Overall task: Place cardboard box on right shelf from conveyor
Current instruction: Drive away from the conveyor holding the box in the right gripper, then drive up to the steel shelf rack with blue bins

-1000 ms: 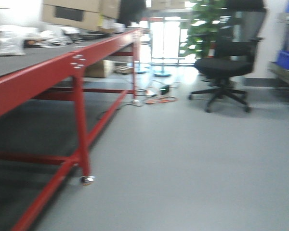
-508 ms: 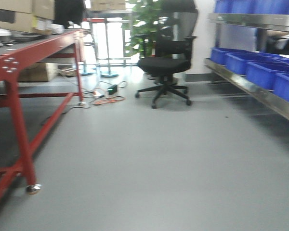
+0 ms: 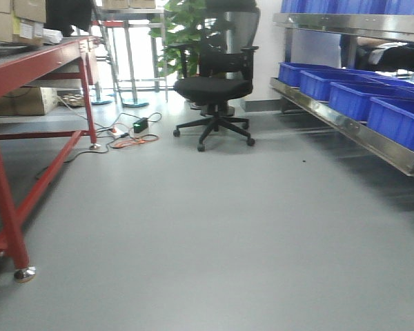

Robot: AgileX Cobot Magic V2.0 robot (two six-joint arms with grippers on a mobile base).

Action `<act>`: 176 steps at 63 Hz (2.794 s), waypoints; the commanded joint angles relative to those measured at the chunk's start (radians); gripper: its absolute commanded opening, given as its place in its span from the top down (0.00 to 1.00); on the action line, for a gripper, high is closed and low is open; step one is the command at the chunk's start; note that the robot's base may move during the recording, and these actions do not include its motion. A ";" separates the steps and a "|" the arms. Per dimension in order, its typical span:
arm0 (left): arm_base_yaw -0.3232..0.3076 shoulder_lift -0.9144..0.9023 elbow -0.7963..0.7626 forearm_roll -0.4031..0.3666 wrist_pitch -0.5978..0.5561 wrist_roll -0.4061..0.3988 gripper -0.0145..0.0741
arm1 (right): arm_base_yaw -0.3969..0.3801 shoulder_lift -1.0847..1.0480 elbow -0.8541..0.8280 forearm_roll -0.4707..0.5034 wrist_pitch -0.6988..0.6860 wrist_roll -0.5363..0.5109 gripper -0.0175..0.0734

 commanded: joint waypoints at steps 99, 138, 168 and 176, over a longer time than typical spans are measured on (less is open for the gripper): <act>-0.072 -0.014 -0.003 -0.005 -0.090 -0.005 0.97 | -0.008 0.019 -0.027 -0.016 -0.093 -0.009 0.55; -0.072 -0.014 -0.003 -0.005 -0.090 -0.005 0.97 | -0.008 0.019 -0.027 -0.016 -0.093 -0.009 0.55; -0.072 -0.014 -0.003 -0.005 -0.090 -0.005 0.97 | -0.008 0.019 -0.027 -0.016 -0.093 -0.009 0.55; -0.072 -0.014 -0.003 -0.005 -0.090 -0.005 0.97 | -0.008 0.019 -0.027 -0.016 -0.093 -0.009 0.55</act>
